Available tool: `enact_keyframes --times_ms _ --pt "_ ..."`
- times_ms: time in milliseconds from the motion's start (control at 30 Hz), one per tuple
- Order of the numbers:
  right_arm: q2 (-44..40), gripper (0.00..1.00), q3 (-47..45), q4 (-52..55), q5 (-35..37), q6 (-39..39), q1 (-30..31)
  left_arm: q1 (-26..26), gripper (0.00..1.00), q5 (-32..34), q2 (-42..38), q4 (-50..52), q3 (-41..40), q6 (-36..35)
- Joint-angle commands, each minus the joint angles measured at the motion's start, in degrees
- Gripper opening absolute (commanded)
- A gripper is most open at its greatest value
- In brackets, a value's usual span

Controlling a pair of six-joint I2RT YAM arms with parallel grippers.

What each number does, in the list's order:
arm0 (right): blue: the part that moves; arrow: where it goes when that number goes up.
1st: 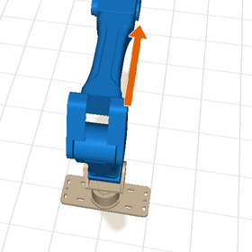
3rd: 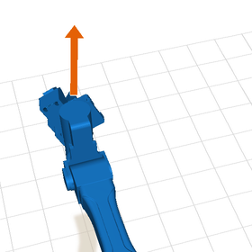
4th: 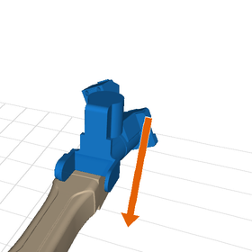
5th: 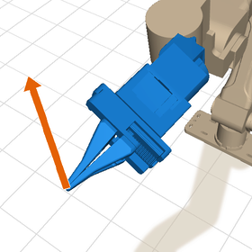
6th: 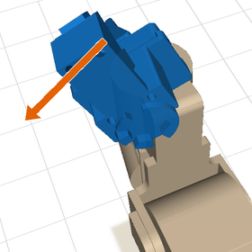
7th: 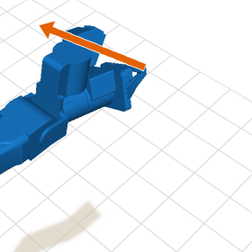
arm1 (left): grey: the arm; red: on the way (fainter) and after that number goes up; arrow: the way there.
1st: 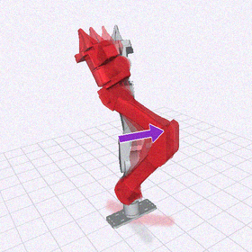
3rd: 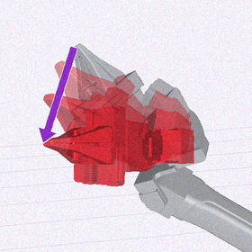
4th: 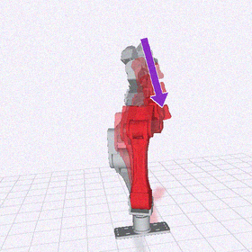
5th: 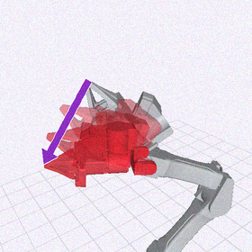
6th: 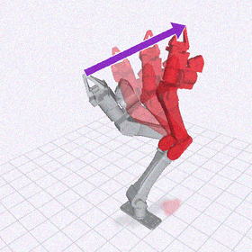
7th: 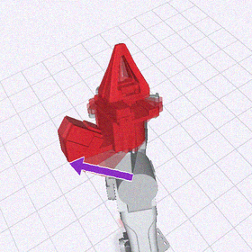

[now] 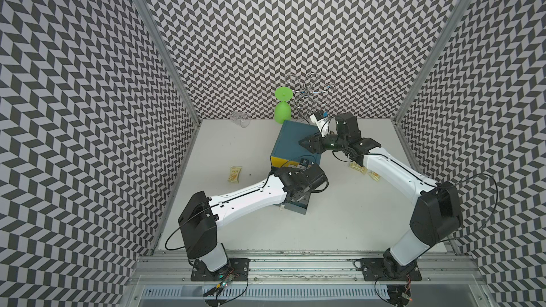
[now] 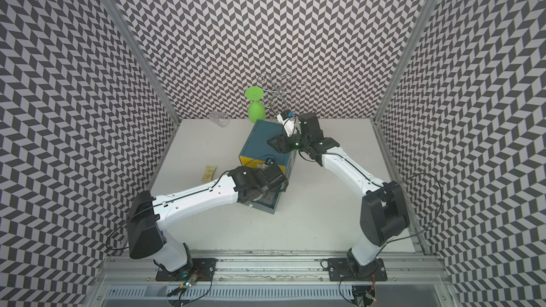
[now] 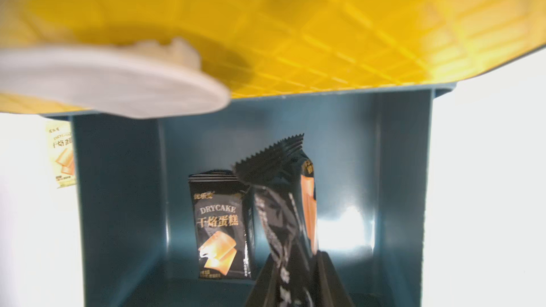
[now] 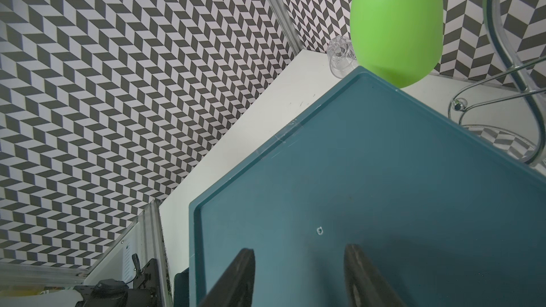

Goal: Take the cookies out of the drawer
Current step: Pick up the cookie from the drawer, then place the cookie at the center of the board.

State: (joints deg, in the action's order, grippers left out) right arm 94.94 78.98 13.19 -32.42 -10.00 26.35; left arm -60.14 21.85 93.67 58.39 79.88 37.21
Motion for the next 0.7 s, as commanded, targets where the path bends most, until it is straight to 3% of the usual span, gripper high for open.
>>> enact_keyframes --times_ms 0,367,667 --pt "1.9 0.53 -2.6 6.5 1.2 -0.4 0.0 -0.5 0.23 1.5 -1.9 1.8 1.7 0.7" --pt "2.1 0.52 -2.3 6.8 1.5 -0.2 -0.3 -2.6 0.24 -1.8 -7.2 6.9 5.2 3.0" --pt "2.4 0.52 -1.7 7.1 1.4 -0.3 -0.7 -3.8 0.24 -2.4 -16.2 12.9 4.4 8.3"
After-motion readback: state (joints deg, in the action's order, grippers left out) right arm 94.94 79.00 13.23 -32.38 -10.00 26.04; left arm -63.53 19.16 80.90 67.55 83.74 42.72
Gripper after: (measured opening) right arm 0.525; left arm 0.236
